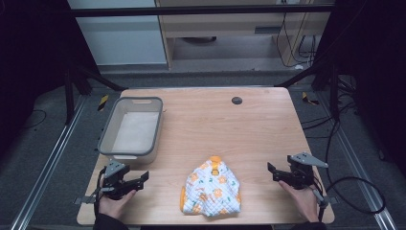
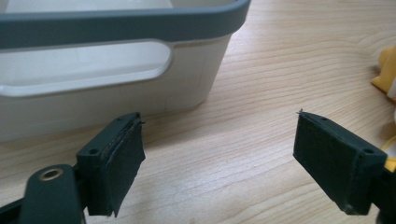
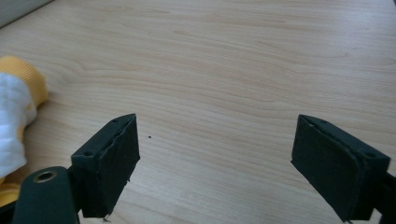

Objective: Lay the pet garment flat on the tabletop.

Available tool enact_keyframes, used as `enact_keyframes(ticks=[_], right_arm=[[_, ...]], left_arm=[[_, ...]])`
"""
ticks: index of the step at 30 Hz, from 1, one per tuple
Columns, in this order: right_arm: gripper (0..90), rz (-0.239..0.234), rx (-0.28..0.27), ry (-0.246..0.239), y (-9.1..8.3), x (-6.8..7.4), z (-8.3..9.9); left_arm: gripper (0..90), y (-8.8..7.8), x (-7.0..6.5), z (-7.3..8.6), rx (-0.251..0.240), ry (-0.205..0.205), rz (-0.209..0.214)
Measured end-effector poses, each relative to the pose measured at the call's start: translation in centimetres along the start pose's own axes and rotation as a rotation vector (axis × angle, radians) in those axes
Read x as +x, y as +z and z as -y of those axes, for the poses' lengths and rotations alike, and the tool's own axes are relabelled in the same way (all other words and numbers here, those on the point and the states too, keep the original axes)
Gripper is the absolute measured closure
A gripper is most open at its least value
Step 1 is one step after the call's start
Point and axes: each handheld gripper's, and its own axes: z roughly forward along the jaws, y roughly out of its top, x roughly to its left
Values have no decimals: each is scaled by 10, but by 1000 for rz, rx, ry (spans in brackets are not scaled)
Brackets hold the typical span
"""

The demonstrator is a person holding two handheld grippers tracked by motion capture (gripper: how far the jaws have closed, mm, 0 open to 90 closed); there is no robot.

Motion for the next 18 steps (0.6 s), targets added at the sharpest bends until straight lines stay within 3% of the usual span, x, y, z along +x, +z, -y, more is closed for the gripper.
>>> enact_keyframes(ticks=[3, 7, 18], right_arm=[[161, -6, 1, -15, -2, 4, -1], [236, -44, -17, -32, -7, 11, -4], [256, -104, -22, -74, -13, 28, -19]], left_arm=[[163, -1, -2, 0, -2, 11, 13], [171, -2, -4, 0, -7, 19, 32], [207, -15, -5, -12, -52, 44, 52]])
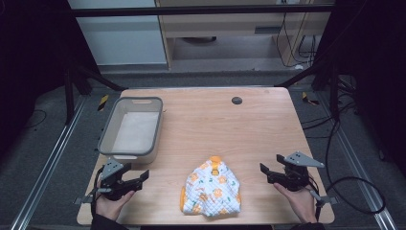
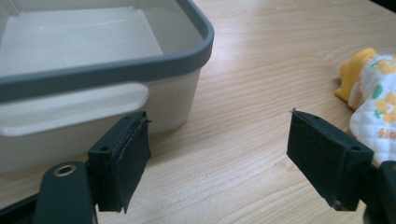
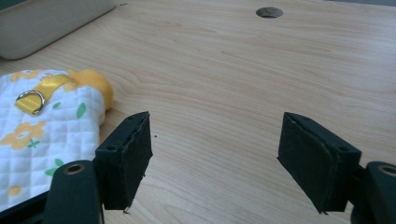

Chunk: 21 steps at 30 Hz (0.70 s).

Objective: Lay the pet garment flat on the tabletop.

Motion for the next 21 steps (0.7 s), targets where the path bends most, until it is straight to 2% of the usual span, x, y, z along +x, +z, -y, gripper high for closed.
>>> enact_keyframes(ticks=[6, 10, 12, 14, 21], right_arm=[[256, -5, 12, -19, 1, 3, -9], [263, -22, 1, -28, 3, 5, -24], [264, -25, -1, -28, 3, 6, -27], [264, -35, -7, -43, 5, 9, -37], [263, -67, -23, -66, 10, 20, -52]], left_arm=[[231, -6, -4, -10, -28, -8, 26], [250, -6, -6, -21, -41, -13, 42], [252, -5, -9, -26, -50, 3, 39], [253, 0, -14, -35, -58, 12, 55], [255, 14, -31, -48, -61, 41, 84]])
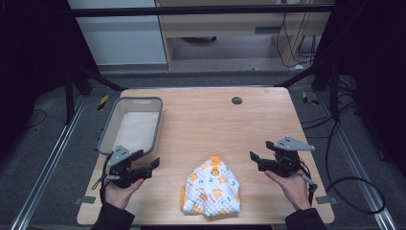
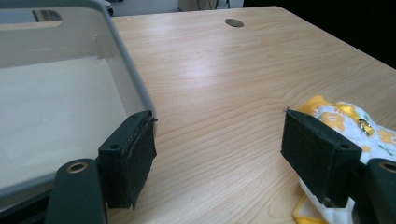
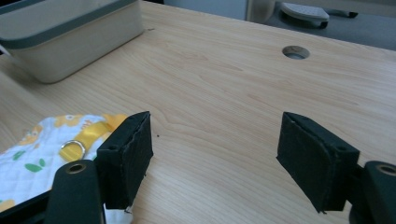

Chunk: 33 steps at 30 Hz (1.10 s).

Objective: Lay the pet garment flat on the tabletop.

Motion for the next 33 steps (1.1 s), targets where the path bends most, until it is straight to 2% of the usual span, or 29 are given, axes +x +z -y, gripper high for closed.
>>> enact_keyframes(ticks=[3, 6, 11, 16, 19, 21, 25, 31, 33], right_arm=[[265, -24, -1, -12, 5, 6, -3], [272, -24, 1, -24, 9, 9, -1], [305, -56, 46, -34, 18, 15, 8], [318, -93, 68, -29, 22, 19, 17], [330, -115, 99, -35, 27, 23, 24], [335, -110, 109, -37, 30, 25, 27], [342, -120, 129, -38, 34, 27, 31], [354, -173, 156, -22, 43, 32, 37], [366, -203, 163, -15, 48, 35, 40]], left_arm=[[256, 8, -9, -5, 6, 19, 16], [260, 15, -16, -8, 17, 42, 25], [276, 26, -26, -10, 50, 64, 52], [287, 38, -35, -6, 92, 81, 80], [301, 46, -43, -1, 123, 102, 102], [305, 48, -46, 1, 129, 100, 109], [312, 55, -53, 5, 161, 123, 125], [338, 67, -63, 8, 192, 144, 146], [357, 74, -67, 11, 219, 157, 157]])
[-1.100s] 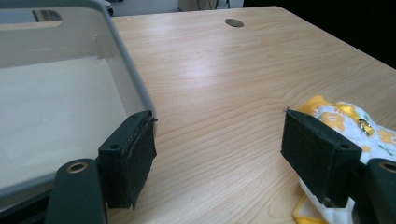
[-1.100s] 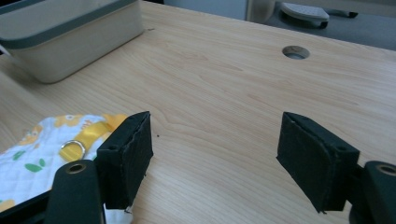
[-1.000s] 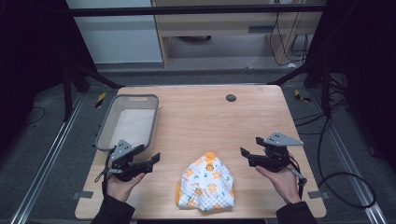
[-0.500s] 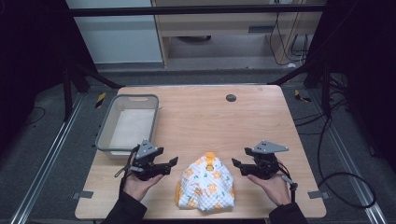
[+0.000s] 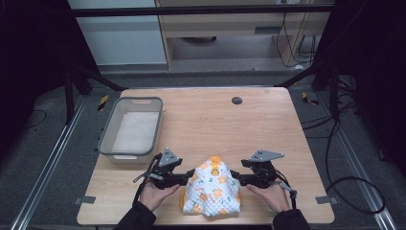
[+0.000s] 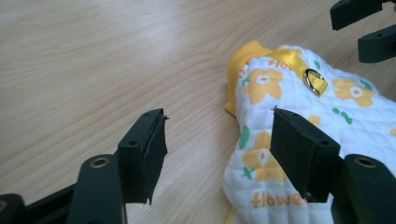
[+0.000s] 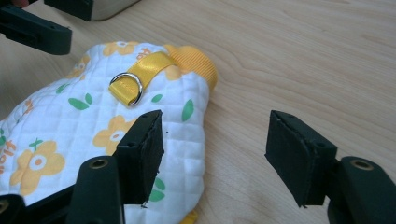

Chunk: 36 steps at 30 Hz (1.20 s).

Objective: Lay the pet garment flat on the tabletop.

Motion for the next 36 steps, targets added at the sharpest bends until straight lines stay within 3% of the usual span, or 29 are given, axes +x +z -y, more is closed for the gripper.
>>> enact_keyframes(ticks=[10, 17, 19, 22, 23, 28, 36], right_arm=[[430, -42, 46, -15, 19, 6, 4], [523, -77, 74, -21, 30, 9, 7], [596, -92, 83, -18, 32, 10, 8], [632, -92, 87, -17, 34, 10, 8], [699, -89, 90, -14, 34, 10, 8], [810, -87, 72, 4, 29, 9, 6], [820, -83, 17, -4, 16, 10, -1]], left_arm=[[456, 18, -2, 5, 59, 1, 31], [631, 26, -5, 10, 110, 0, 79], [705, 29, -7, 11, 125, 6, 78], [756, 31, -10, 11, 148, 12, 70], [811, 32, -11, 11, 154, 19, 69], [869, 29, -13, 10, 149, 19, 73], [888, 10, -14, 2, 78, 18, 82]])
